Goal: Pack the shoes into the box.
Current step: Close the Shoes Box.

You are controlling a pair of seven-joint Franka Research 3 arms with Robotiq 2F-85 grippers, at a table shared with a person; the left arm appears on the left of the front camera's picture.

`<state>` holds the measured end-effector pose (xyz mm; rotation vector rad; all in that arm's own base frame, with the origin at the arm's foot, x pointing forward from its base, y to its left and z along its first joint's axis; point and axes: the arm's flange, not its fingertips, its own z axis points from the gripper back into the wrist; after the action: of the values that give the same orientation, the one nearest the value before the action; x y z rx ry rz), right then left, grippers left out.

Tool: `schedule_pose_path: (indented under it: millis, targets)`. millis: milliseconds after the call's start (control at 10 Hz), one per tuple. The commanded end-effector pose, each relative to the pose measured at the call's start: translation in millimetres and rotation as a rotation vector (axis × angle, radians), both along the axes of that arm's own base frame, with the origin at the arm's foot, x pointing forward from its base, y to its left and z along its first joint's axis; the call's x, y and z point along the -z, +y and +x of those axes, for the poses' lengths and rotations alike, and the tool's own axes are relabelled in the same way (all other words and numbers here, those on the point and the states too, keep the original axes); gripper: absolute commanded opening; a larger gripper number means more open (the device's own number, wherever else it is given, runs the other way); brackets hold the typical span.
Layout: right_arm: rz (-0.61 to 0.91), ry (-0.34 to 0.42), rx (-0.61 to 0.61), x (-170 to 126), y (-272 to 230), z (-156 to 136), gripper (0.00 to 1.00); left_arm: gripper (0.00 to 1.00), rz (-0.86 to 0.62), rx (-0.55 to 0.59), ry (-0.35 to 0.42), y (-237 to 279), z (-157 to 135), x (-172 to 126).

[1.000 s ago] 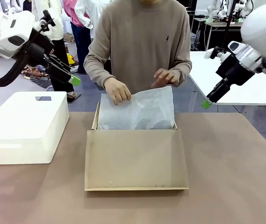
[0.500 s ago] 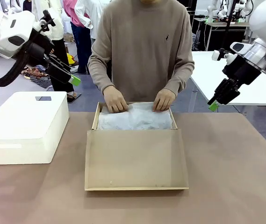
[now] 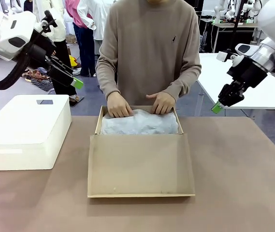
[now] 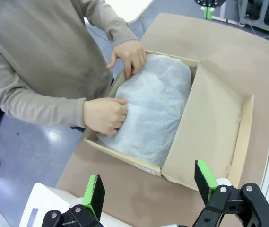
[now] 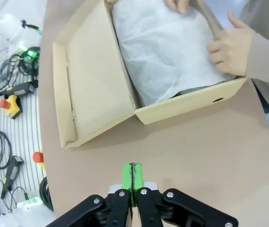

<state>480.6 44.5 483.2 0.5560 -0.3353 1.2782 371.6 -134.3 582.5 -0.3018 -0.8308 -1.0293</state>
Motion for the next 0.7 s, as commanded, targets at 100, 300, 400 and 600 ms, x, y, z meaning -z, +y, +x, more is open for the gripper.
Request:
schedule_pose_path:
  millis: [100, 300, 400, 600]
  targets:
    - [0.024, -0.014, 0.127, -3.4, -7.0, 2.5, 0.0, 1.0, -0.016, 0.022, -0.002, 1.6, 1.2, 2.0]
    - [0.0, -0.003, 0.007, -0.4, -2.1, 0.5, 0.0, 1.0, -0.016, 0.022, -0.002, 1.6, 1.2, 2.0]
    - [0.0, -0.003, 0.007, -0.4, -2.1, 0.5, 0.0, 1.0, -0.016, 0.022, -0.002, 1.6, 1.2, 2.0]
    - [0.0, -0.003, 0.007, -0.4, -2.1, 0.5, 0.0, 1.0, -0.016, 0.022, -0.002, 1.6, 1.2, 2.0]
